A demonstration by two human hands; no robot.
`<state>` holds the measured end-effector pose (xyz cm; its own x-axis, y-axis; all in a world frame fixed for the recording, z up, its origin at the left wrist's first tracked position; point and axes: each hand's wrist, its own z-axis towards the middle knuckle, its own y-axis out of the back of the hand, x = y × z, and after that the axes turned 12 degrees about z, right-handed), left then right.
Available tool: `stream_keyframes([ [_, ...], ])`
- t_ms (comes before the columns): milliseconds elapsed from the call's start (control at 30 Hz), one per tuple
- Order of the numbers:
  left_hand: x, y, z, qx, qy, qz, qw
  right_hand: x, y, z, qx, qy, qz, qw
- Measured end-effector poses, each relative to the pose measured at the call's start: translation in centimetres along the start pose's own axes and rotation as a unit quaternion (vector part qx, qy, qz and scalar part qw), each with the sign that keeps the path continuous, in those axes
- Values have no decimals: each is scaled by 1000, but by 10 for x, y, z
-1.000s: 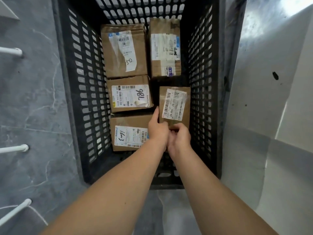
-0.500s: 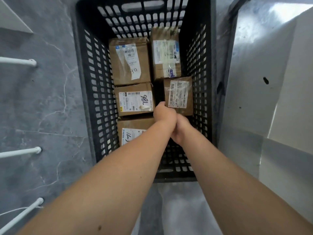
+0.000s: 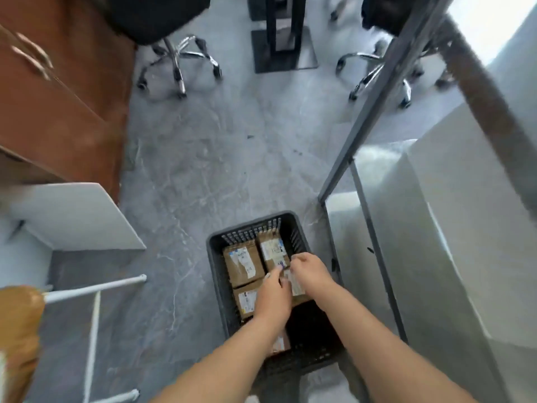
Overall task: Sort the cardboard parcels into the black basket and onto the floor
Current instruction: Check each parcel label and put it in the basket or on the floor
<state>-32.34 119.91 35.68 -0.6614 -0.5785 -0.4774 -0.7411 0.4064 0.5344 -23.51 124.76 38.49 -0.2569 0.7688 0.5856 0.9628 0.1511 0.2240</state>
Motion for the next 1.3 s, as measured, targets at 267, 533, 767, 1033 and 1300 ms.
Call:
stream_keyframes([
  [267,-154,217,-130,-218,-301,94,923,196,51,-220,-170,295,24,940],
  [533,-262,270,-324,-381,-566,110,723,248,107,-429,-395,469,-59,788],
  [767,-288,217,-477,-371,-637,63,673,195,171,-594,-569,522,-223,595],
  [1033,-246,64,-654,-236,-733,66,635,-22,235,-740,-677,369,-275,574],
  [1300,-147,-131,-816,-76,-830,114,540,-254,251,-878,-775,170,-244,558],
])
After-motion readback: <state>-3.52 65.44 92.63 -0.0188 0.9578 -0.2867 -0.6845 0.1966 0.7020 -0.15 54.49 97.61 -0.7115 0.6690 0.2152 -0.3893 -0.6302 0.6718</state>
